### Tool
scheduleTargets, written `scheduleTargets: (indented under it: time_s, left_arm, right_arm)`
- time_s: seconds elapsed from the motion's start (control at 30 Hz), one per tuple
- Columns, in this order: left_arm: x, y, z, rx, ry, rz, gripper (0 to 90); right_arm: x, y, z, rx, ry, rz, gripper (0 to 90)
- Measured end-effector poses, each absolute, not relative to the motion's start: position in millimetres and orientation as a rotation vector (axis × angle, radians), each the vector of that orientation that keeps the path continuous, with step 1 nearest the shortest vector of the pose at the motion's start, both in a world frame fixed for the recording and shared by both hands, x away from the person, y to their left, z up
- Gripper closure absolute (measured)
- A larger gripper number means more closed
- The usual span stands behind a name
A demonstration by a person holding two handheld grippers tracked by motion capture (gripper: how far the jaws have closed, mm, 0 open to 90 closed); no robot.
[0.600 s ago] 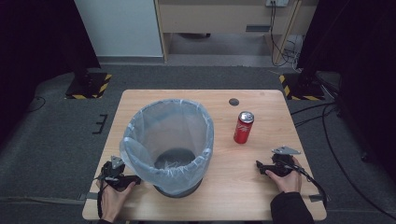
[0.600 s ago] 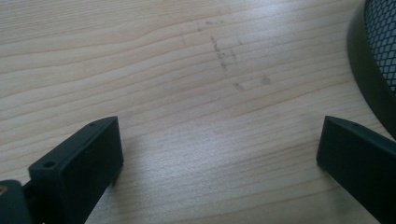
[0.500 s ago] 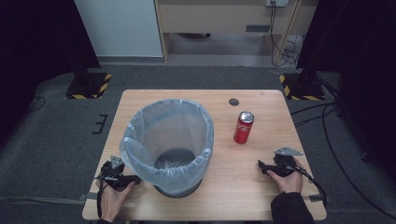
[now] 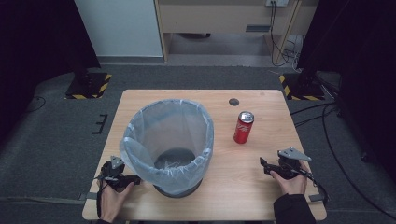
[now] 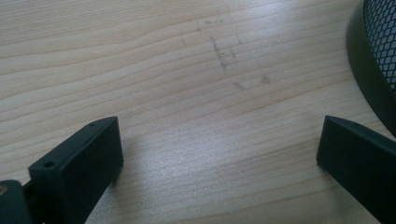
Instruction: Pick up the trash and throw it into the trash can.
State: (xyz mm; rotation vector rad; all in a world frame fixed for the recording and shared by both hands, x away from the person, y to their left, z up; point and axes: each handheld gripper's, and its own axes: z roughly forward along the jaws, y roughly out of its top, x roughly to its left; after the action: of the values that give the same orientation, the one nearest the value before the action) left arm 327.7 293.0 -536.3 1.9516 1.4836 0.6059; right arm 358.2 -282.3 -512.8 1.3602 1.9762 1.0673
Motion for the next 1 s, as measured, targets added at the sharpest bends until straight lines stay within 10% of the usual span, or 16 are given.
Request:
scheduleTargets:
  time_s: [1.0]
  left_arm:
    - [328, 293, -536, 1.962, 1.464, 0.598, 0.0]
  right_arm:
    - [342, -284, -453, 1.268, 1.797, 1.267, 16.4]
